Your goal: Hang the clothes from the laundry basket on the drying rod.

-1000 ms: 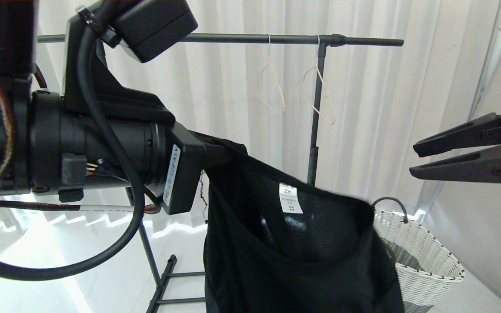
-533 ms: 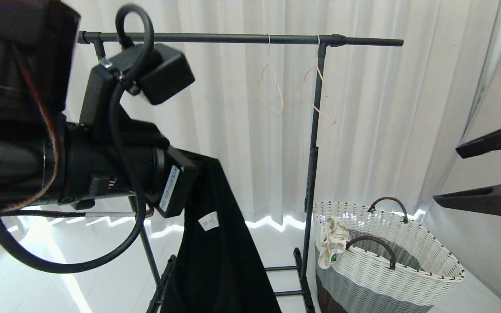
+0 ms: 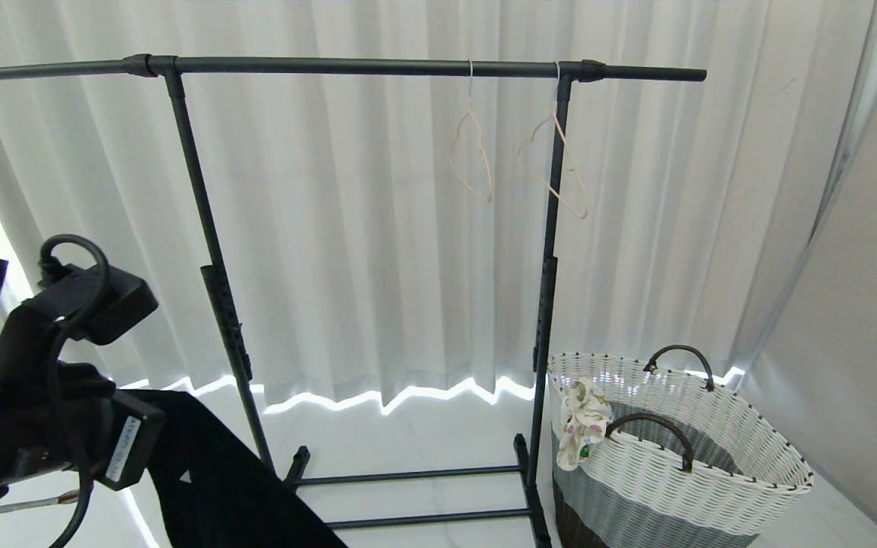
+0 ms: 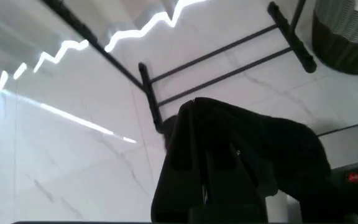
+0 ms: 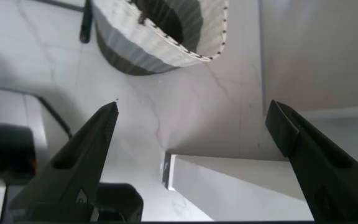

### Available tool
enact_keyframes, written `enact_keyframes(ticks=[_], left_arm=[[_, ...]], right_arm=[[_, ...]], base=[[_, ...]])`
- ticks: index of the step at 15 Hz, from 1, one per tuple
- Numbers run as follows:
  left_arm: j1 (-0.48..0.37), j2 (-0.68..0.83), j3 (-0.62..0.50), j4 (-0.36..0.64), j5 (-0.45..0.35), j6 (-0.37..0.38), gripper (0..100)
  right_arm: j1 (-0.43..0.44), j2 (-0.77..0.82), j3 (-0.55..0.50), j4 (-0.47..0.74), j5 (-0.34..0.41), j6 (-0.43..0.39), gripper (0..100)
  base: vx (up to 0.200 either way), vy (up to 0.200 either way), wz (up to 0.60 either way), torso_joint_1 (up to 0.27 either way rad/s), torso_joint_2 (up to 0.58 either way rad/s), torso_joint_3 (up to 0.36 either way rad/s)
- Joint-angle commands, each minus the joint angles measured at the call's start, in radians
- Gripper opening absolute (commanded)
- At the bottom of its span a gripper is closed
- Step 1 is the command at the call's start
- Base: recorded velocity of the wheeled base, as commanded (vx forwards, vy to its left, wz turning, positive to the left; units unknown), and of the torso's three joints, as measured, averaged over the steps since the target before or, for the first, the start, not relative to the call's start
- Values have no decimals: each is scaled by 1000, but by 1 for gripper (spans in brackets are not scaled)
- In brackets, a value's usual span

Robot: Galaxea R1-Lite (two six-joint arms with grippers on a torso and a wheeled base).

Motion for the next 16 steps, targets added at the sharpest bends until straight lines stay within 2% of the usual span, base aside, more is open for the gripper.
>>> enact_keyframes(ticks=[1,3,4,6,8,16], left_arm=[[27,-59,40,-2,0,-42,0],[27,-51,35,-3,0,-160,0],[27,-56,37,-3,1,-175,0],[28,-65,32,-3,3,-175,0],[28,-59,32,-45,3,-175,0],[34,-60,43,-66,16,-177,0]], right_arm=[[-41,-78,129,-96,-5,-1,100],[-41,-110,264,-282,-5,-6,100],[-41,-113,301,-328,-5,-6,100],[-41,-113,326,-377,-5,-6,100],[-42,-108,326,-408,0,-1,100],[-61,-110,324,-431,1,0,100]], base=[[0,0,0,0,0,0],[0,0,0,0,0,0],[0,0,0,0,0,0],[0,0,0,0,0,0],[0,0,0,0,0,0],[0,0,0,0,0,0]])
